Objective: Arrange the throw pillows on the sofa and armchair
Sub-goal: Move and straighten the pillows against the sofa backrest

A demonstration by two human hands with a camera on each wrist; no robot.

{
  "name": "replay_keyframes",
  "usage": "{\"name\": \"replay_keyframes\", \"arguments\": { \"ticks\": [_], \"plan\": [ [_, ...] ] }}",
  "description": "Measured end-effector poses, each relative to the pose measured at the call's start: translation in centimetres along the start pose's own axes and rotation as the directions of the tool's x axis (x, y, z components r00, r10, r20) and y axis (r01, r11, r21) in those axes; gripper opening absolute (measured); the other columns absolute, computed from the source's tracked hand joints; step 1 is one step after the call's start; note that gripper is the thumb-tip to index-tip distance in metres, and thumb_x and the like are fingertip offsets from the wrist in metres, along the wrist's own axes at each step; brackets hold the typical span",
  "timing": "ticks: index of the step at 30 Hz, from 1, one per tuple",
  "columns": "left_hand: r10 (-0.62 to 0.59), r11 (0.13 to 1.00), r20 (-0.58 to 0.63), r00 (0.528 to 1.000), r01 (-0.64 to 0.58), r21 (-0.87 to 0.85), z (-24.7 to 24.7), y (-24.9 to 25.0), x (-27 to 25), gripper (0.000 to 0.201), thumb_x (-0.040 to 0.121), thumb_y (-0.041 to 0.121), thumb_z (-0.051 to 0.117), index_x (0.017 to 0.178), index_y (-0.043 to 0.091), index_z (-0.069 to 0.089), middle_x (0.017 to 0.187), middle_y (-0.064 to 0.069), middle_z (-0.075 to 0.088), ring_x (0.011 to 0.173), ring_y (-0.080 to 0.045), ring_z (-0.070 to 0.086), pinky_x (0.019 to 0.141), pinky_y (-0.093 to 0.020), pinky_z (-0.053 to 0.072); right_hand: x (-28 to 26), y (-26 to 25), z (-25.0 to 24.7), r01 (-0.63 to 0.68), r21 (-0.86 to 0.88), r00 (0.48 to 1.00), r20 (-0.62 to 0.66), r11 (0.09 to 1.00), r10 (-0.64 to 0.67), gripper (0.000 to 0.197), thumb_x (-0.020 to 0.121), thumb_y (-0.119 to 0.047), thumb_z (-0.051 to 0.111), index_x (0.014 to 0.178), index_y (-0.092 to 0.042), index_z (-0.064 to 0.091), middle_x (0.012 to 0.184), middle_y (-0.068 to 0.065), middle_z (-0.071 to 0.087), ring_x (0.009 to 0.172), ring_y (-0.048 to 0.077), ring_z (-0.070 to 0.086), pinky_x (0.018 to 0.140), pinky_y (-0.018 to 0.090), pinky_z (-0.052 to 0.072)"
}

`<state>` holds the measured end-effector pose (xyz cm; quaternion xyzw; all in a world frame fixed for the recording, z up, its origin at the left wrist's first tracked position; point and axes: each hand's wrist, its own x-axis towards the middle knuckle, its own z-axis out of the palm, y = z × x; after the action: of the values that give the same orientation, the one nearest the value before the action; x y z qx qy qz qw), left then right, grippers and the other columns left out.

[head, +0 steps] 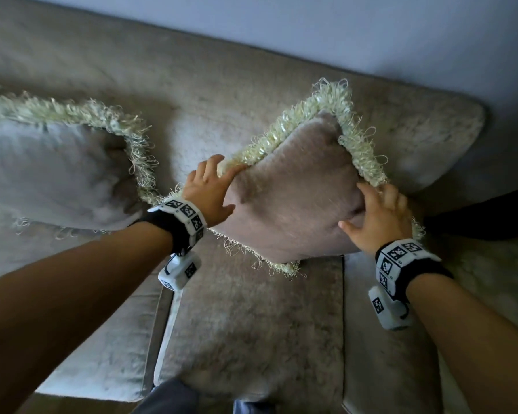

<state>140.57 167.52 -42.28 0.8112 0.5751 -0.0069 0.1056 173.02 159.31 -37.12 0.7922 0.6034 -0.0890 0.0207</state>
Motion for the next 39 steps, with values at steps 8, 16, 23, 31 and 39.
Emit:
{"name": "replay_keyframes", "arguments": {
  "ticks": [8,16,23,31,39],
  "plan": [
    [0.031,0.969,0.214,0.976,0.023,-0.245,-1.8,-3.8,-3.4,0.04,0.089,0.04,0.059,0.125,0.024,0.054,0.116,-0.002,0.055,0.107,-0.023,0.056,0.092,-0.043,0.048,-4.9,-7.5,-1.3,-0.001,0.111,0.989,0.15,0.994,-0.016,0.044,0.088,-0.035,0.066,0.128,-0.019,0.055,0.13,0.006,0.053,0.116,0.029,0.054,0.093,0.043,0.049],
    [-0.165,0.9,0.295,0.941,0.266,-0.345,2.7,-10.6,-11.3,0.025,0.088,0.034,0.059,0.11,0.023,0.058,0.104,-0.002,0.06,0.093,-0.023,0.061,0.084,-0.04,0.053,-5.8,-16.8,3.5,0.195,0.126,0.944,0.244,0.973,-0.22,0.034,0.091,-0.039,0.059,0.123,-0.029,0.056,0.125,-0.003,0.058,0.107,0.02,0.06,0.087,0.037,0.052],
    [-0.401,0.836,0.353,0.846,0.495,-0.237,3.8,-20.9,-18.8,0.036,0.088,0.037,0.064,0.121,0.025,0.054,0.117,-0.003,0.055,0.099,-0.023,0.059,0.093,-0.044,0.05,-6.4,-25.7,6.7,0.317,0.219,0.881,0.293,0.923,-0.372,0.035,0.092,-0.037,0.057,0.126,-0.029,0.055,0.126,-0.004,0.058,0.109,0.019,0.059,0.088,0.036,0.051],
    [-0.54,0.741,0.3,0.787,0.613,-0.273,4.2,-33.5,-19.9,0.043,0.089,0.036,0.063,0.128,0.02,0.054,0.125,-0.009,0.052,0.104,-0.024,0.059,0.095,-0.041,0.049,-5.8,-39.0,6.3,0.542,0.217,0.817,0.092,0.812,-0.569,0.045,0.082,-0.049,0.064,0.121,-0.027,0.057,0.116,-0.003,0.059,0.106,0.02,0.056,0.081,0.036,0.049],
    [-0.577,0.645,0.298,0.761,0.648,-0.404,6.0,-49.4,-18.3,0.059,0.084,0.039,0.069,0.135,0.02,0.047,0.131,-0.013,0.044,0.115,-0.032,0.055,0.101,-0.042,0.045,-3.4,-59.9,7.1,0.695,0.082,0.715,-0.171,0.714,-0.677,0.069,0.072,-0.058,0.068,0.129,-0.02,0.055,0.133,0.01,0.048,0.119,0.032,0.046,0.097,0.049,0.041]
  ]
}}
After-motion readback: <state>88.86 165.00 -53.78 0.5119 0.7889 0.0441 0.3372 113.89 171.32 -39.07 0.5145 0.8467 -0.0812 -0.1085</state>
